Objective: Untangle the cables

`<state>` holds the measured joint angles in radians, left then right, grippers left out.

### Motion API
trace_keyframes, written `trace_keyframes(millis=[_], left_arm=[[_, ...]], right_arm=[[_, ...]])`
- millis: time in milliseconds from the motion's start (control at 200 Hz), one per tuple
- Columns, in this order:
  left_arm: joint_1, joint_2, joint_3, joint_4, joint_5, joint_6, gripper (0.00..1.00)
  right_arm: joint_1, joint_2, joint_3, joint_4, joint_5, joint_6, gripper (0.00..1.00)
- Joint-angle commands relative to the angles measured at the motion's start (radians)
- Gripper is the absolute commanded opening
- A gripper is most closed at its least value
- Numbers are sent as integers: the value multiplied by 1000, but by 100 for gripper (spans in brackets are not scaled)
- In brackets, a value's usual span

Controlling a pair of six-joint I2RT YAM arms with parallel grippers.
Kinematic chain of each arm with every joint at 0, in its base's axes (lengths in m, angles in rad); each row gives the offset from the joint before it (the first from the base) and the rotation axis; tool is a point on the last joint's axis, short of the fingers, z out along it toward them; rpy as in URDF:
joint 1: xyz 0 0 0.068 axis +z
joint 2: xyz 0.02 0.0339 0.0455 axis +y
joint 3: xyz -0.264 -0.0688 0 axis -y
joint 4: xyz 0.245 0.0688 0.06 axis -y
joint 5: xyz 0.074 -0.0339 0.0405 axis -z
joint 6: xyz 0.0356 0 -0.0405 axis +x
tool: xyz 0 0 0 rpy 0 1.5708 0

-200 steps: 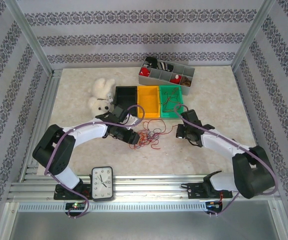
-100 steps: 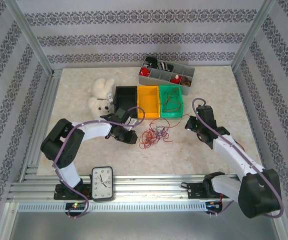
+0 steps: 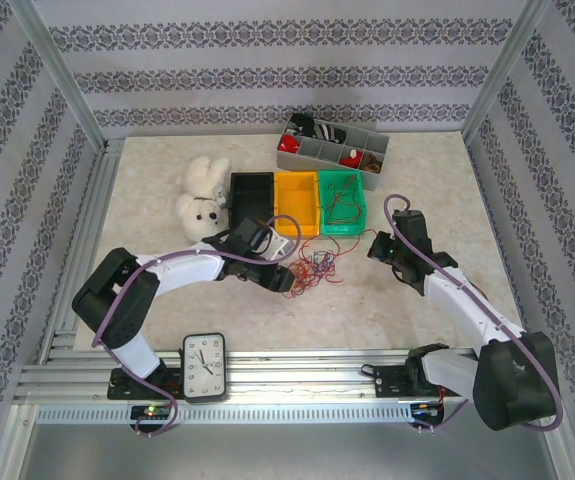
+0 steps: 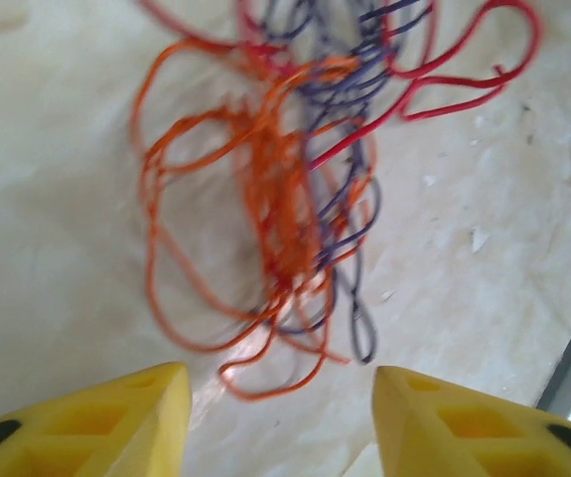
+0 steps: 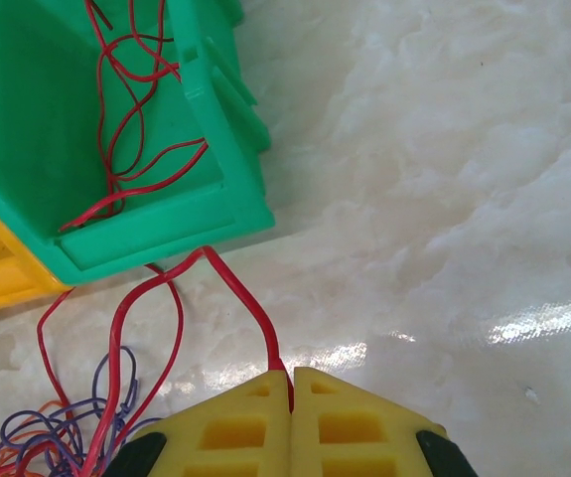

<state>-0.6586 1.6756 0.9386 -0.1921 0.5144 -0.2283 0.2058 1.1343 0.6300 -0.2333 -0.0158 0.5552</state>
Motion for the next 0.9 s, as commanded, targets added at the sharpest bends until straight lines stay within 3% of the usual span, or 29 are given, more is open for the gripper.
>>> trace_keyframes(millis=[0,60,230,395,490,645,894], left_arm=[[-34,68,67,23,-96,37,60],[-42,113,100,25,-172,30,60],[-53,213,176,54,-192,27,55],[-55,272,213,39,-184,23,23],[-55,266,191,30,-261,8,0],[-51,211,117,-7,-461,-25,0],[-30,71,-68,-13,-532,-103,0]], right_arm=[[14,6,13,19,-13,9,0],[14,1,13,18,-12,11,0],[11,-14,13,12,-10,12,0],[-6,-32,23,7,-8,21,0],[-35,-50,35,-6,10,29,0],[-137,-95,43,-27,33,41,0],[-338,-128,47,-50,22,62,0]])
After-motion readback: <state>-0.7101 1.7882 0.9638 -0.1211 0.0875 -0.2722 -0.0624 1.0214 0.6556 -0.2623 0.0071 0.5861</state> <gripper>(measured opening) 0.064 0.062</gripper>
